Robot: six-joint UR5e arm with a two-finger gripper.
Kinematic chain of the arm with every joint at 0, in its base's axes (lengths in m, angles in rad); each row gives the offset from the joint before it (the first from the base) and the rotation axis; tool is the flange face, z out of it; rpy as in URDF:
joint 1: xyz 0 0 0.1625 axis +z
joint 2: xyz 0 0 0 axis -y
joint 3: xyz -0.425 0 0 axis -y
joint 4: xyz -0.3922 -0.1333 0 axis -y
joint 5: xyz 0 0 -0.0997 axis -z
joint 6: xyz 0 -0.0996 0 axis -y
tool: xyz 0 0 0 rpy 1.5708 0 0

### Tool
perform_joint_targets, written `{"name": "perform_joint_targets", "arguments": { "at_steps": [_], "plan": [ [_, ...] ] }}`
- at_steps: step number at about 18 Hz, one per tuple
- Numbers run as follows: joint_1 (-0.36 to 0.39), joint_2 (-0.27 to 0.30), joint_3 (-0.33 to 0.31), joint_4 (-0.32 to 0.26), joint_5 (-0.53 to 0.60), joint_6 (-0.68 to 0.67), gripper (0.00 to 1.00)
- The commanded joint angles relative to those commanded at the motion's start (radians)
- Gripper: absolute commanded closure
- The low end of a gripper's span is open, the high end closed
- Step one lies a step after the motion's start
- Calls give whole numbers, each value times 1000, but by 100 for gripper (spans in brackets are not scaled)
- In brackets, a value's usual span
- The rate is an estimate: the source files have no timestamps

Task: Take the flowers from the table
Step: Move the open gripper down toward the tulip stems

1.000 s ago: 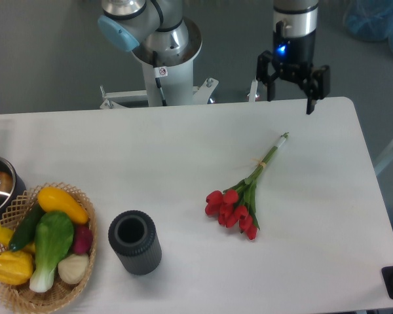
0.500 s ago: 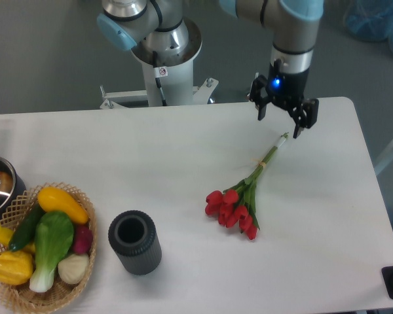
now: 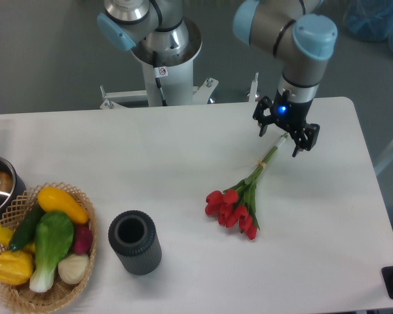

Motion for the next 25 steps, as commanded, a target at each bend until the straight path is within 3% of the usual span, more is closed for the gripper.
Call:
{"name": "perform_joint_targets", "arguments": {
  "at_steps": [4,12,25],
  "plan": [
    [-38,-29,5,0,69,-11,0],
    [-34,-83,3,28,-46,-67,0],
    [-84,-88,6,28,-36,-230,0]
  ]
}}
